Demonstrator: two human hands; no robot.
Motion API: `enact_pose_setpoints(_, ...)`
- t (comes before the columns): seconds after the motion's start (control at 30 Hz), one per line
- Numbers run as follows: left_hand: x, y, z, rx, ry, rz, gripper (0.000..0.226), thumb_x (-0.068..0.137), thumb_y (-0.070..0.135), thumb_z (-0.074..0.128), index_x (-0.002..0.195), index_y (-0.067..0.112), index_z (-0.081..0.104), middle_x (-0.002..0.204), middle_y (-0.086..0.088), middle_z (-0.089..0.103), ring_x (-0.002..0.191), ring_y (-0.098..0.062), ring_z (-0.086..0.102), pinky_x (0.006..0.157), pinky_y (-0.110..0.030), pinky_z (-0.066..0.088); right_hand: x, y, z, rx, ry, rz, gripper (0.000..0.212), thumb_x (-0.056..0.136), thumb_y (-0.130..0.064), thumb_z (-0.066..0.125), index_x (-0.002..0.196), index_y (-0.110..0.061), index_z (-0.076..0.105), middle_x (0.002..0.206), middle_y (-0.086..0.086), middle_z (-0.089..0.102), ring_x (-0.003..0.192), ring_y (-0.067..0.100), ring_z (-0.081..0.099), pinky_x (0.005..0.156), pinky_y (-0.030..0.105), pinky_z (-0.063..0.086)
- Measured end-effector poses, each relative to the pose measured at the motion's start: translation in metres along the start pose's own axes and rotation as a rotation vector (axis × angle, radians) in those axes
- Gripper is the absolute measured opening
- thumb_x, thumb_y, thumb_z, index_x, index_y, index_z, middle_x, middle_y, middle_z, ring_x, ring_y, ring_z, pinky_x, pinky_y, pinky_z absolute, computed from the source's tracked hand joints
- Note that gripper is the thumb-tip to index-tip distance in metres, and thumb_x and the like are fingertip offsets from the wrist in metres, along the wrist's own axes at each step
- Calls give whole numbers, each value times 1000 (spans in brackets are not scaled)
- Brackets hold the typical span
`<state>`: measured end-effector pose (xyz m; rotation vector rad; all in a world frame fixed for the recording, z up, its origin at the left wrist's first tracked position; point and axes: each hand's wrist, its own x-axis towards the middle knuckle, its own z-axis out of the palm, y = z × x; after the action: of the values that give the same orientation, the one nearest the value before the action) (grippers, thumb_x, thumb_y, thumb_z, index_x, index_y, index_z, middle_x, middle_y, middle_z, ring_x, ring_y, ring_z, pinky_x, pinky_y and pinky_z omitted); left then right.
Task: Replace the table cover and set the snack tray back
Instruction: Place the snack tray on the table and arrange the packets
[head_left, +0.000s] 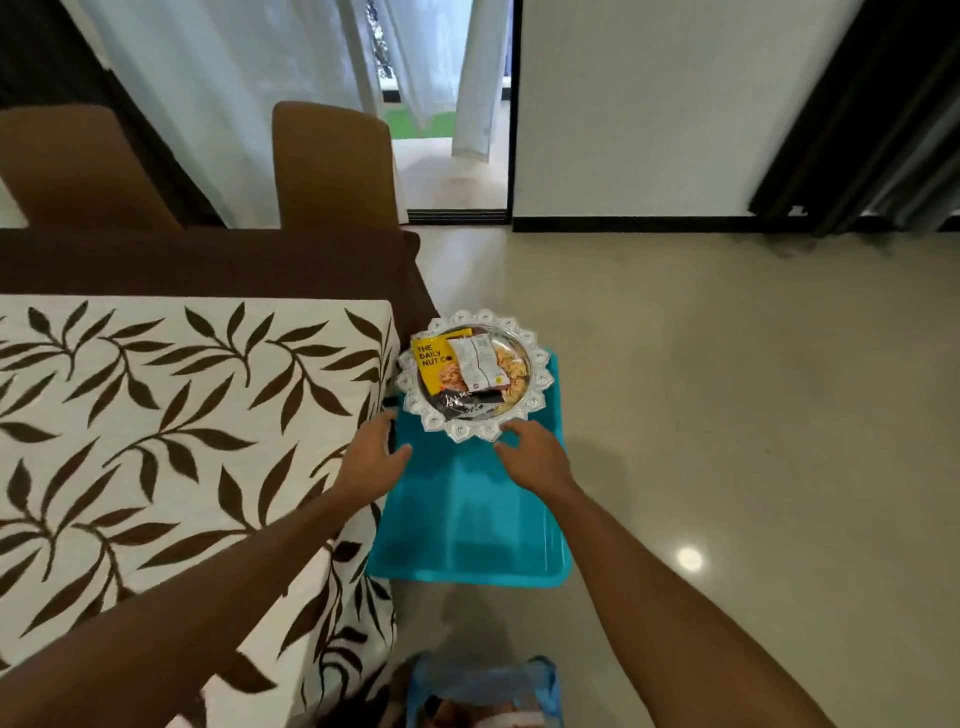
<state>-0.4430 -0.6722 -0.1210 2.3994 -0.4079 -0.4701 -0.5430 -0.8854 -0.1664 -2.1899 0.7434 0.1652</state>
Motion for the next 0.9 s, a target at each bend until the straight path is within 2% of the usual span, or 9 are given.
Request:
enact_pose_setpoints(0.13,77,5,8,-132,23,-76,34,89,7,65,123,7,61,112,-2,63,103,-19,60,87,-33,48,63,-3,-4,-13,124,108,54,93,-34,61,145,-27,49,141,8,52,130,33,47,104,46,47)
enact_pose_setpoints(0.23,132,4,25,-255,6,-177,31,90,4,64,119,13,57,108,-1,62,100,-19,60,80,-26,44,113,-4,-8,-7,202,184,63,94,-33,59,152,-25,39,149,11,42,134,35,41,105,49,44)
enact_pose_setpoints(0.37,193,-14,54,-367,46,-431,68,92,18,60,152,22,27,145,-13,50,124,-35,55,101,-45,48,165,11,0,13,243,283,76,95,-34,60,160,-22,23,161,6,30,140,33,34,106,47,41)
enact_pose_setpoints(0.43,204,-18,66,-343,38,-493,79,93,17,54,158,25,10,157,-11,33,135,-36,43,109,-46,41,179,20,6,18,248,308,77,96,-35,60,161,-19,21,161,7,30,140,34,34,107,47,40)
enact_pose_setpoints(0.5,208,-22,78,-396,47,-518,81,91,14,50,158,27,7,153,-4,33,130,-29,43,106,-42,41,188,27,15,40,254,314,75,97,-34,60,160,-19,22,155,10,37,136,35,40,105,47,41)
enact_pose_setpoints(0.57,211,-26,87,-442,72,-534,78,91,11,49,158,26,11,151,-3,33,131,-28,43,104,-39,41,189,33,20,57,288,306,74,96,-31,60,159,-20,24,149,11,44,129,35,47,103,47,43)
enact_pose_setpoints(0.67,213,-32,91,-492,129,-562,81,80,15,52,154,32,25,152,-9,38,133,-34,46,110,-48,43,186,41,21,125,330,331,67,88,-26,67,149,-20,39,137,9,54,118,31,57,97,44,50)
enact_pose_setpoints(0.77,203,-24,86,-460,182,-592,61,86,7,55,144,17,42,146,-10,38,126,-32,50,105,-45,47,172,43,11,358,283,435,58,84,-14,76,135,-17,50,123,4,64,100,23,64,85,35,52)
enact_pose_setpoints(0.9,179,-10,67,-521,115,-533,27,84,4,63,111,11,63,108,-6,65,92,-26,65,79,-36,57,136,45,-6,440,290,486,66,80,-8,81,137,-13,50,119,5,66,99,24,65,91,39,55)
